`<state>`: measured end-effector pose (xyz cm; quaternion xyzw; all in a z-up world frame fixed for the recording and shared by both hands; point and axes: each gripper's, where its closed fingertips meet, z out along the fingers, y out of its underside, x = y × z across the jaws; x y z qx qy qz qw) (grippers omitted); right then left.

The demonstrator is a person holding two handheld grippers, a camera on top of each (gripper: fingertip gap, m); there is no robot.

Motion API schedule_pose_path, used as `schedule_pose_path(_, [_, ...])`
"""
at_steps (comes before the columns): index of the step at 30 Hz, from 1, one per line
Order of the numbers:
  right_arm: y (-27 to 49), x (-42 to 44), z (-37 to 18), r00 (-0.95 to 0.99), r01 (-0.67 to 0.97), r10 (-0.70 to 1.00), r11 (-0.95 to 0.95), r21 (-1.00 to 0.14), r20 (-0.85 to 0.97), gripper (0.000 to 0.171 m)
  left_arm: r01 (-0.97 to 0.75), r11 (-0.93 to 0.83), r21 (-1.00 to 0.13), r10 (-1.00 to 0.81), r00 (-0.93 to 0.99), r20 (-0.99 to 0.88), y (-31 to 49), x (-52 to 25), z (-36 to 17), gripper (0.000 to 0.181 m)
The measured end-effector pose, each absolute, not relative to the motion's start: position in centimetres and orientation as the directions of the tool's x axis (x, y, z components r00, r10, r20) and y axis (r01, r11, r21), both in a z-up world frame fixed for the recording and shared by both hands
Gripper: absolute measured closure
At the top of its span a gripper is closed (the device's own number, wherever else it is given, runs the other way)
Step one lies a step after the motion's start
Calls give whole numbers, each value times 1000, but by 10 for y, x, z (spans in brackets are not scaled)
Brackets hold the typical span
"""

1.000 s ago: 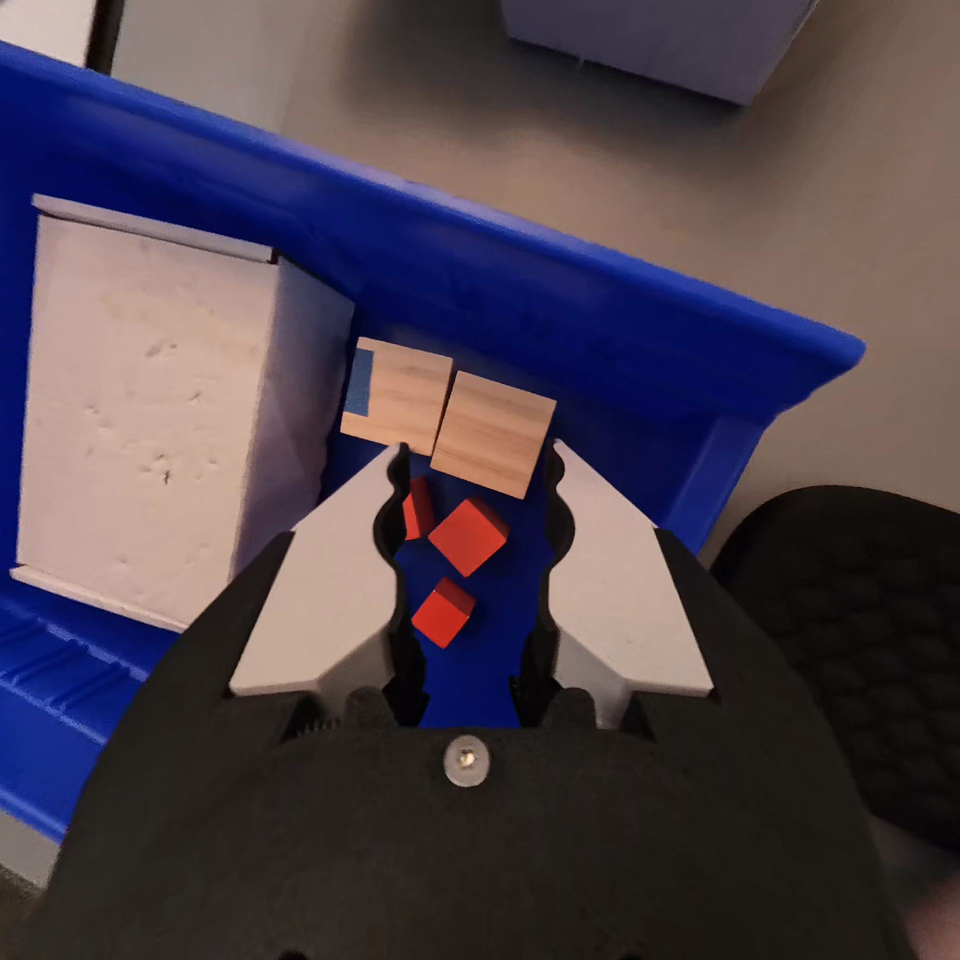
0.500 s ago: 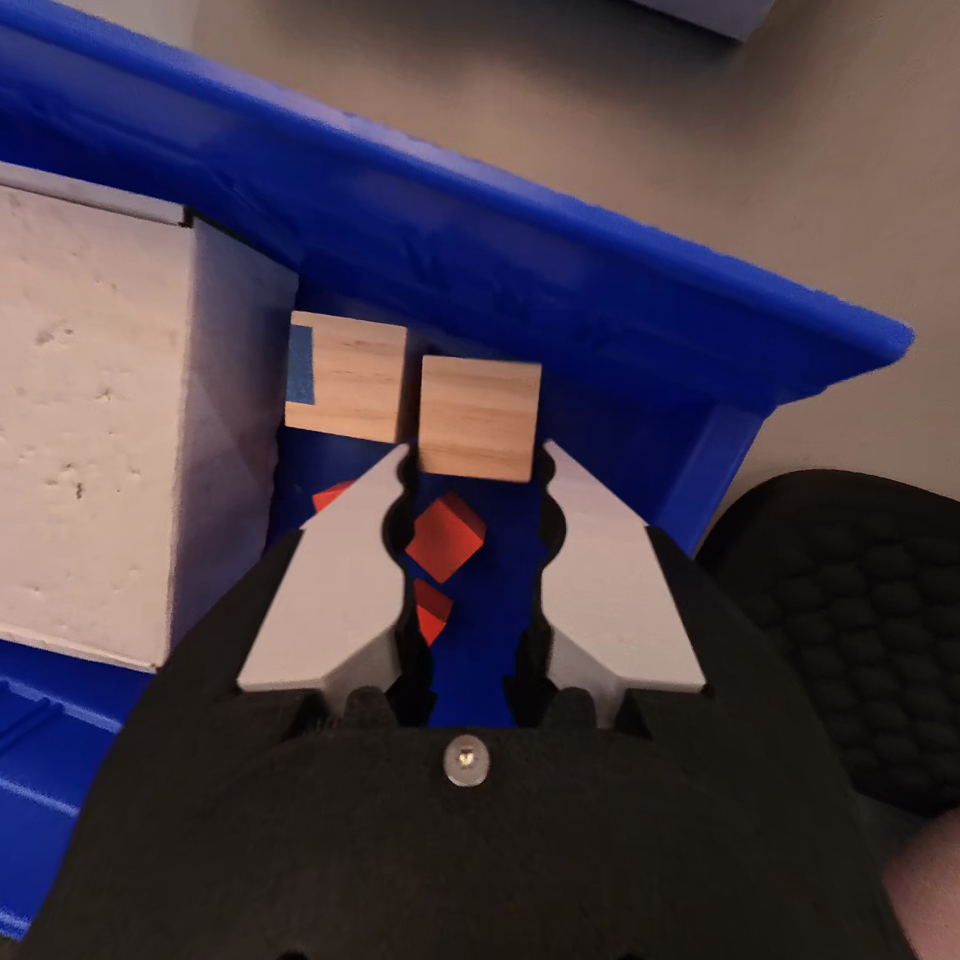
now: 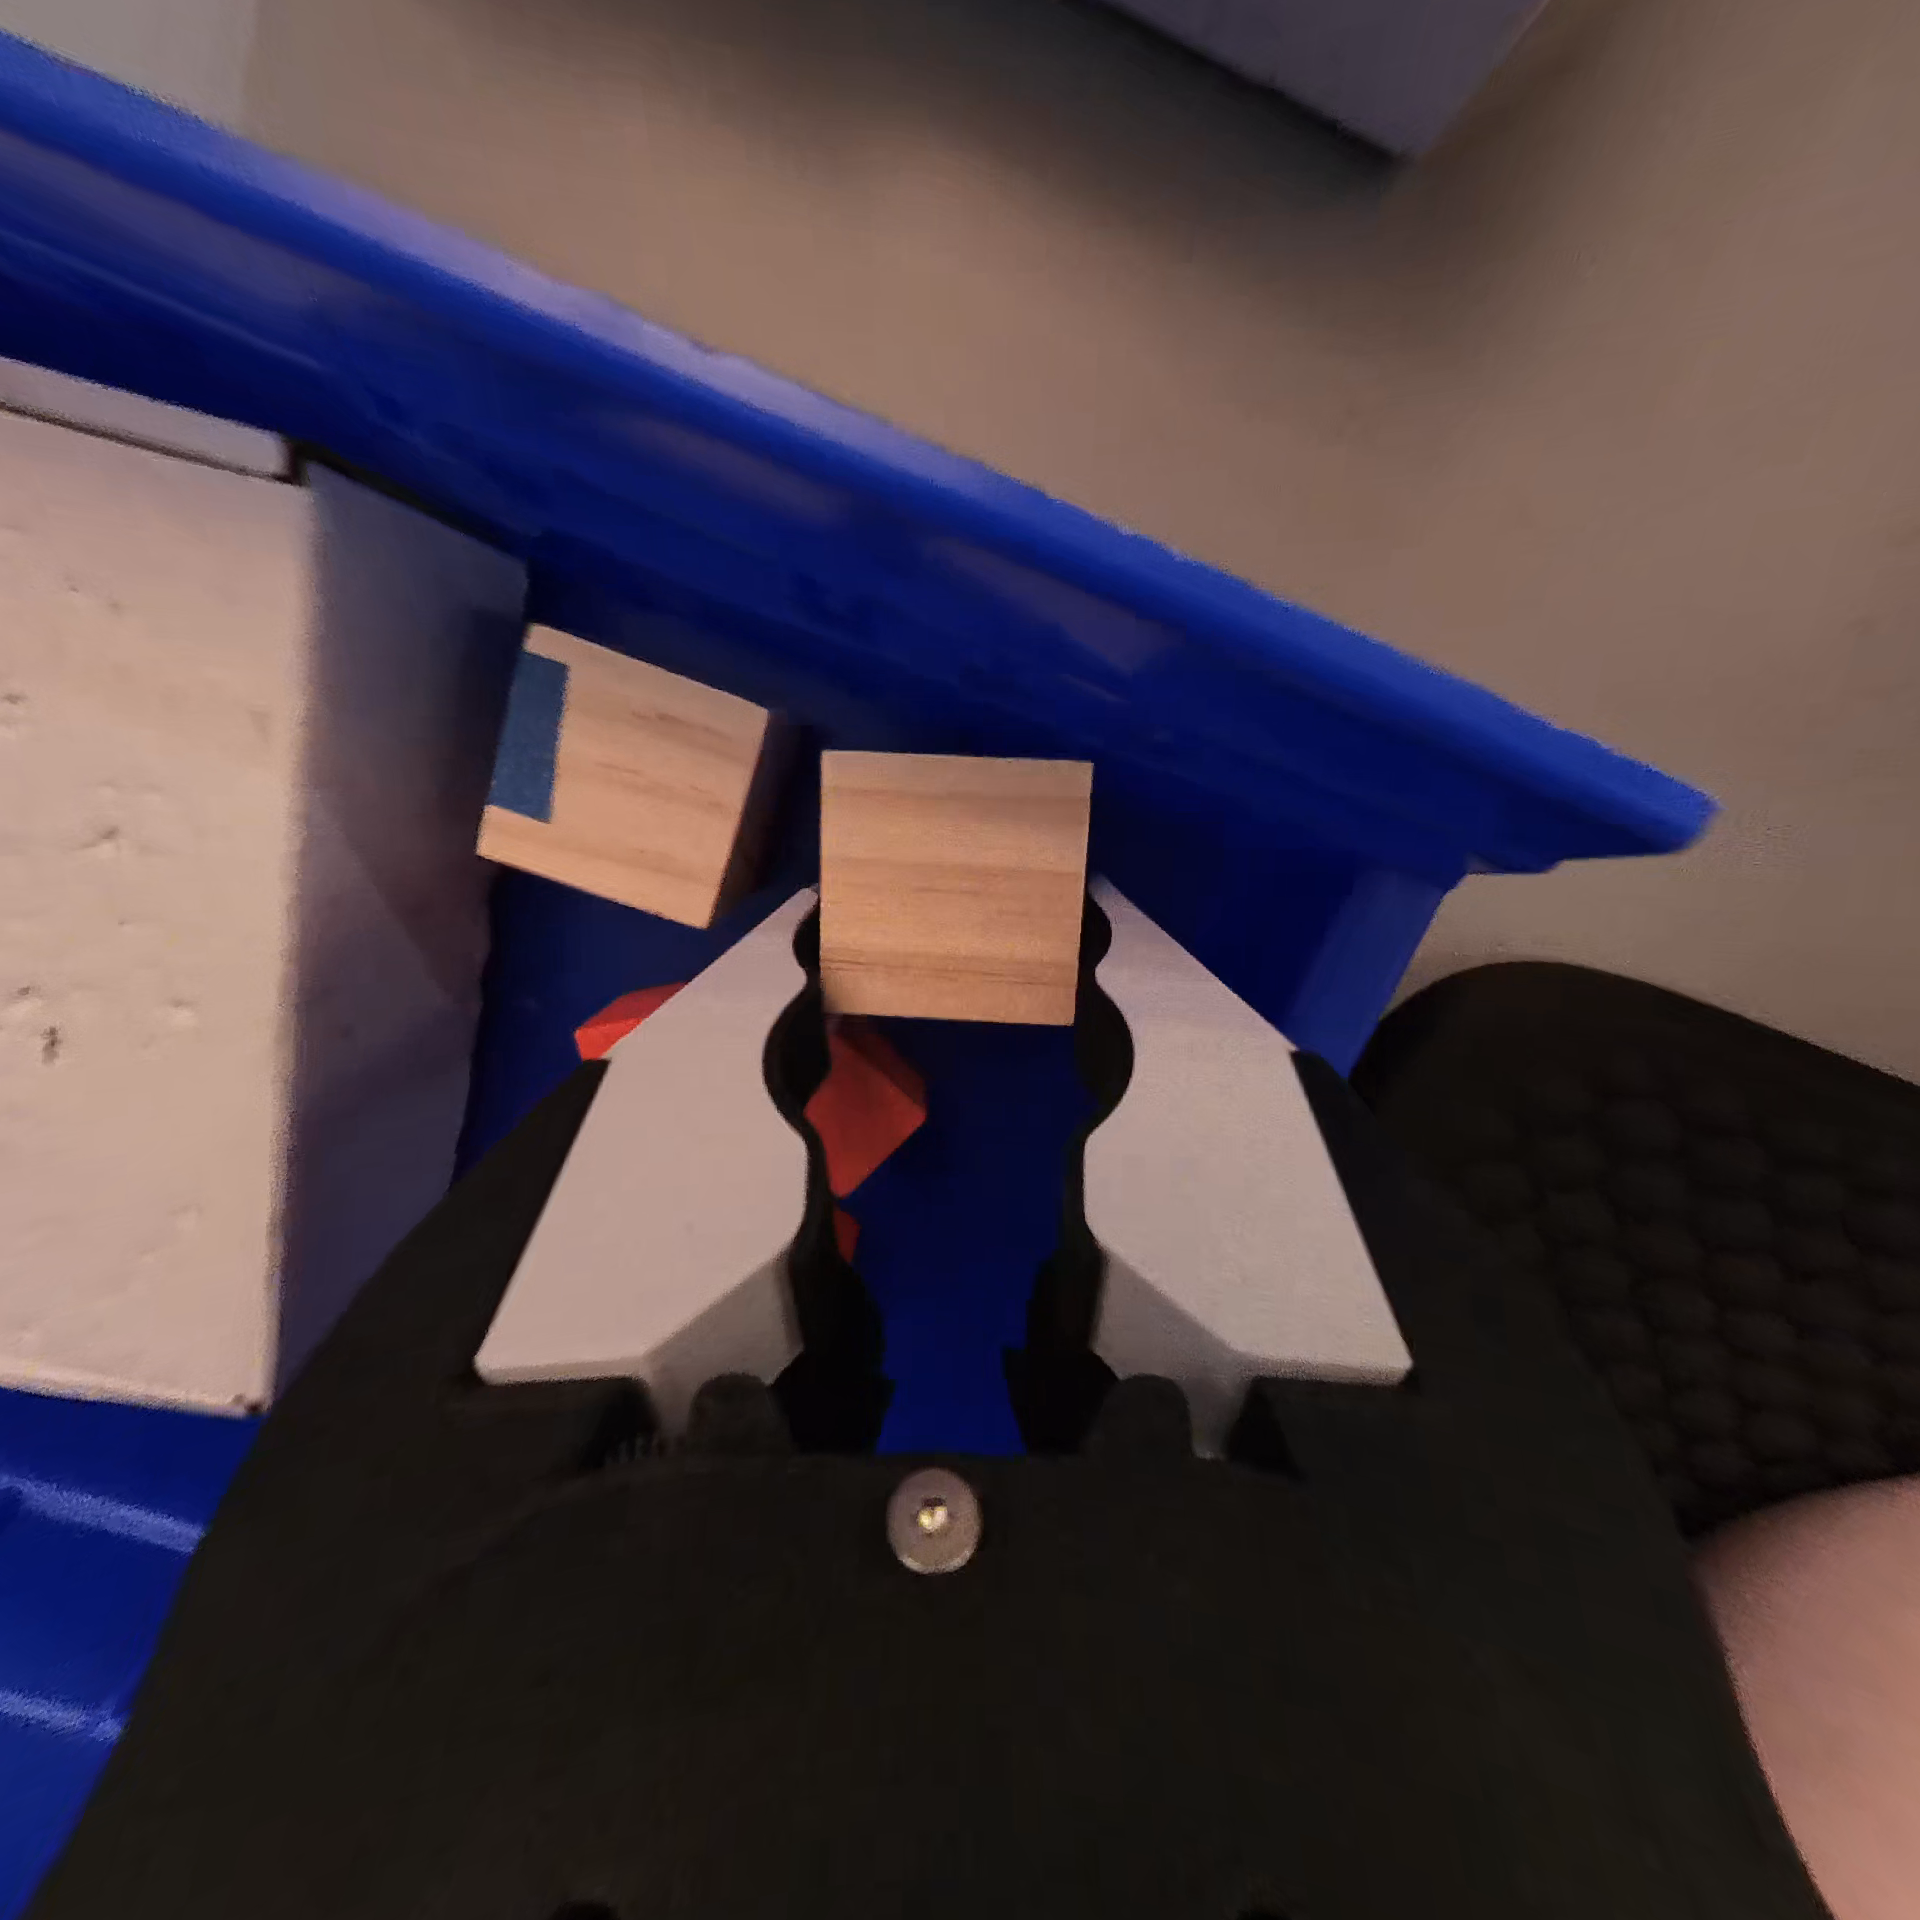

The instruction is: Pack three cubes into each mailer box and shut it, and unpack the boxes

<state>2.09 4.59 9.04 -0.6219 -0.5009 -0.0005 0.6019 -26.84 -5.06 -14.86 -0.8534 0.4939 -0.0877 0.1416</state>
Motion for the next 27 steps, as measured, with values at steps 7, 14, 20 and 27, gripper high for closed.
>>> schedule_pose_path(7, [50, 29, 92, 512, 630, 607, 215, -746, 608, 101, -718, -441, -539, -795, 591, -138, -41, -276, -68, 137])
schedule_pose_path(14, [51, 47, 111, 577, 568, 585, 215, -795, 570, 101, -555, -21, -832, -833, 470, -292, -67, -160, 60, 138])
schedule_pose_path(20, [51, 61, 123, 616, 520, 575, 217, -826, 538, 102, -768, -9, -640, -894, 293, -339, -39, -73, 9, 138])
schedule_pose_path(27, [58, 68, 117, 622, 532, 572, 194, -825, 535, 103, -856, -88, -510, -950, 227, -215, -12, -21, -82, 138])
